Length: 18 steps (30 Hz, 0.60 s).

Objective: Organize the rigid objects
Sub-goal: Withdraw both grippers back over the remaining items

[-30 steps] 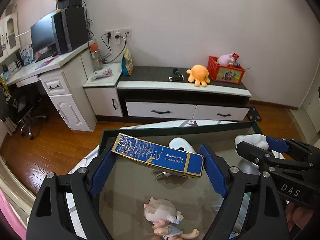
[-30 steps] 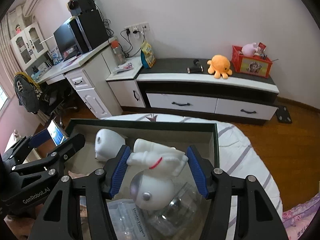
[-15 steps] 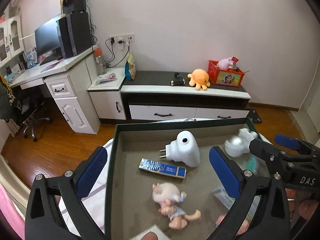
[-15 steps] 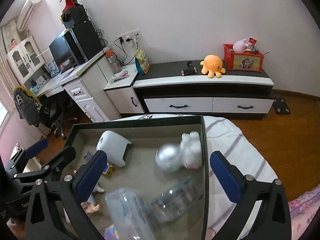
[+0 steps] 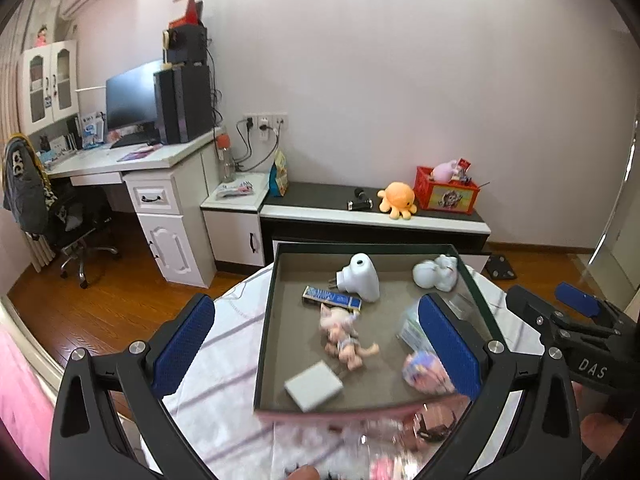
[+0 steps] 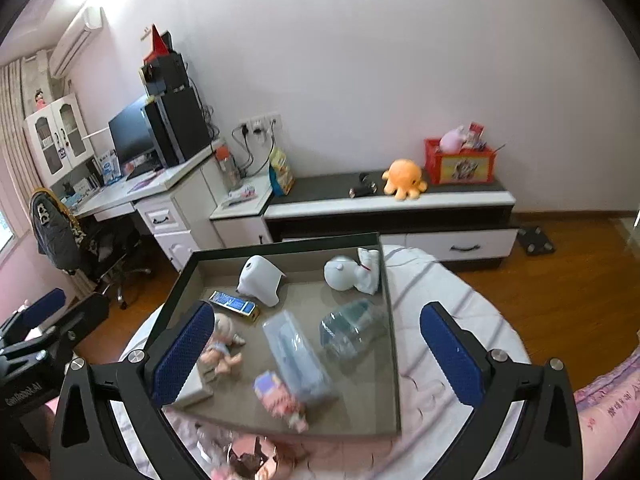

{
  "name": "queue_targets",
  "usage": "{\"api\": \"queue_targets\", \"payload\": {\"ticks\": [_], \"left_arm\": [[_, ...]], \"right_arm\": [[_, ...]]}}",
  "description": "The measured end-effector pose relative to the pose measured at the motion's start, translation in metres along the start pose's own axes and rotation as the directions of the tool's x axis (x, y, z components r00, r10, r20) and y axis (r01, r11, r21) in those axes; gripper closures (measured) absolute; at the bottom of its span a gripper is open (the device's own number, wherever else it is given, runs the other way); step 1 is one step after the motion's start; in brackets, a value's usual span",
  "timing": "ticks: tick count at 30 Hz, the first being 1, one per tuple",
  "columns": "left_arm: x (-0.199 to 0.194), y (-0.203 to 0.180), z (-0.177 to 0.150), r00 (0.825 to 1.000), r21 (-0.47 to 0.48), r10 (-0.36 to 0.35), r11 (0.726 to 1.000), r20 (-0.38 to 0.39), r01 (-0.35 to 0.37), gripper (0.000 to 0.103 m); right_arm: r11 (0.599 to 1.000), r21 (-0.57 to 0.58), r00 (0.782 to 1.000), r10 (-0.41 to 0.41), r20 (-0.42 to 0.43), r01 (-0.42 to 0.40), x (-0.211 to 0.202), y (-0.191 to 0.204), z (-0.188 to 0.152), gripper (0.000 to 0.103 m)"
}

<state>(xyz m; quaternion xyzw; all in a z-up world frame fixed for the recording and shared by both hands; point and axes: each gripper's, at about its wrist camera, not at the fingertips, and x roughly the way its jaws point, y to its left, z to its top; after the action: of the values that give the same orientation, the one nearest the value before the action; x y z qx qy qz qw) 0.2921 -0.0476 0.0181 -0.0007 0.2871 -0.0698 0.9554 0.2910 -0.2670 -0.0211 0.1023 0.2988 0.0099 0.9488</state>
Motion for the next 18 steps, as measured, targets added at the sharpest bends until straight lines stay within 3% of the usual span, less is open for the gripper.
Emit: {"api": "queue_targets", "payload": {"ticks": [10,18], "left_arm": [[-0.065,0.002,-0.063,1.0,-0.02,-0.003,1.0,-0.006,0.003,0.0],[-0.101,-0.004,-0.108,1.0,-0.042,0.014,0.999,-0.021,-0.015,0.0]], "right_arm": [[1.0,-0.015,0.998,0.005,0.067,-0.004,-0.092,0.006,-0.062,0.0],[0.999,-0.033,0.997,-0.013,0.082,0.016,-0.13,0.01,-0.099,0.0]]}}
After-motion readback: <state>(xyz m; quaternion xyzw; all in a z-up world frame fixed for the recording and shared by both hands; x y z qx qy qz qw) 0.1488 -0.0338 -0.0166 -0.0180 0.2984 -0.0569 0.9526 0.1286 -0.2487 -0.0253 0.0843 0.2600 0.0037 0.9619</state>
